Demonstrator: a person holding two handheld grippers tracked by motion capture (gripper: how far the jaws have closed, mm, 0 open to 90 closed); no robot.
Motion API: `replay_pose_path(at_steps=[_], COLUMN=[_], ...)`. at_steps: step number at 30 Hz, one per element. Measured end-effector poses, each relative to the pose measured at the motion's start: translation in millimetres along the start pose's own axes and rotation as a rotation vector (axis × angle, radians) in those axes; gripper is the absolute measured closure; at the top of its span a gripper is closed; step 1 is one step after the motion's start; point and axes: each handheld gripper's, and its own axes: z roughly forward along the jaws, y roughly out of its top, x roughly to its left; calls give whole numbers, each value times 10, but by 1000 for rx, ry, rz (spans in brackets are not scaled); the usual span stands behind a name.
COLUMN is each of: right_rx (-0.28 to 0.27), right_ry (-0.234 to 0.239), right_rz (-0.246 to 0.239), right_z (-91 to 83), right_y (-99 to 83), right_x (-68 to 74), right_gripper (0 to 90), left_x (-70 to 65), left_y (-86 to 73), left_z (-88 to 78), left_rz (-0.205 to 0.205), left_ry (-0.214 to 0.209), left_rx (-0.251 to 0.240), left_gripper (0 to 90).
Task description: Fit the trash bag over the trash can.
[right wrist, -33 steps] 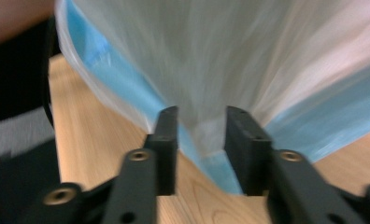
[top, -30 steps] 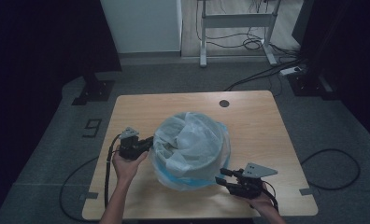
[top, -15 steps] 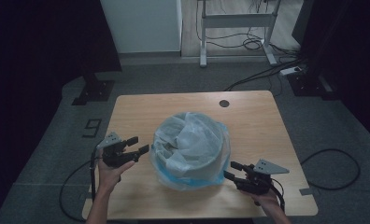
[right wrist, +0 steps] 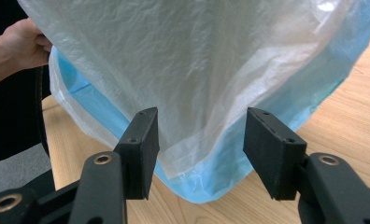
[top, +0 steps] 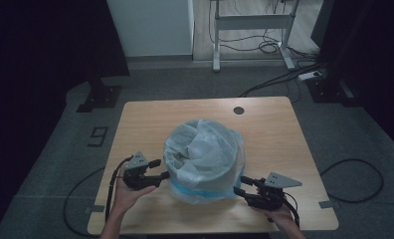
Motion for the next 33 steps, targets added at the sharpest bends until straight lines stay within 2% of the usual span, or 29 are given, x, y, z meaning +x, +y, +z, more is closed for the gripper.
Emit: replay_pose_path(at_steps=[4, 9, 11, 13, 16, 17, 18, 20, 22, 23, 24, 25, 28, 33], right_rx=[-1, -11, -15, -16, -15, -17, -17, -20, -19, -21, -21, -20, -26, -28], right_ry=[-5, -6, -9, -10, -15, -15, -15, -17, -19, -22, -22, -24, -35, -45], right_rz=[10, 15, 18, 20, 19, 23, 23, 27, 34, 40, 40, 43, 48, 56], right_z=[-11, -42, -55, -57, -66, -73, -73, -83, -97, -115, -115, -124, -165, -216], right_y=[-9, 0, 7, 7, 4, 4, 4, 3, -4, -20, -20, -26, -39, -61], right_x=[-21, -31, -44, -49, -60, -69, -69, -83, -97, -114, -114, -121, -141, -146], right_gripper=[447, 447, 446, 446, 446, 445, 445, 445, 443, 441, 441, 441, 439, 438], left_x=[7, 83, 94, 88, 79, 77, 77, 70, 59, 50, 50, 47, 43, 82], left_y=[6, 27, 56, 118, 252, 369, 369, 481, 620, 725, 725, 786, 975, 1188], left_z=[-15, -241, -332, -439, -554, -588, -588, -587, -554, -506, -506, -471, -349, -205], left_rz=[-5, -36, -30, 0, 38, 60, 60, 88, 116, 131, 131, 139, 179, 202], left_ry=[22, 56, 69, 86, 80, 56, 56, 34, -7, -40, -40, -61, -129, -224], left_rx=[-4, -68, -86, -106, -147, -156, -156, -154, -158, -165, -165, -165, -137, -111], left_gripper=[364, 342, 340, 340, 338, 335, 329, 325, 314, 313, 314, 314, 313, 318])
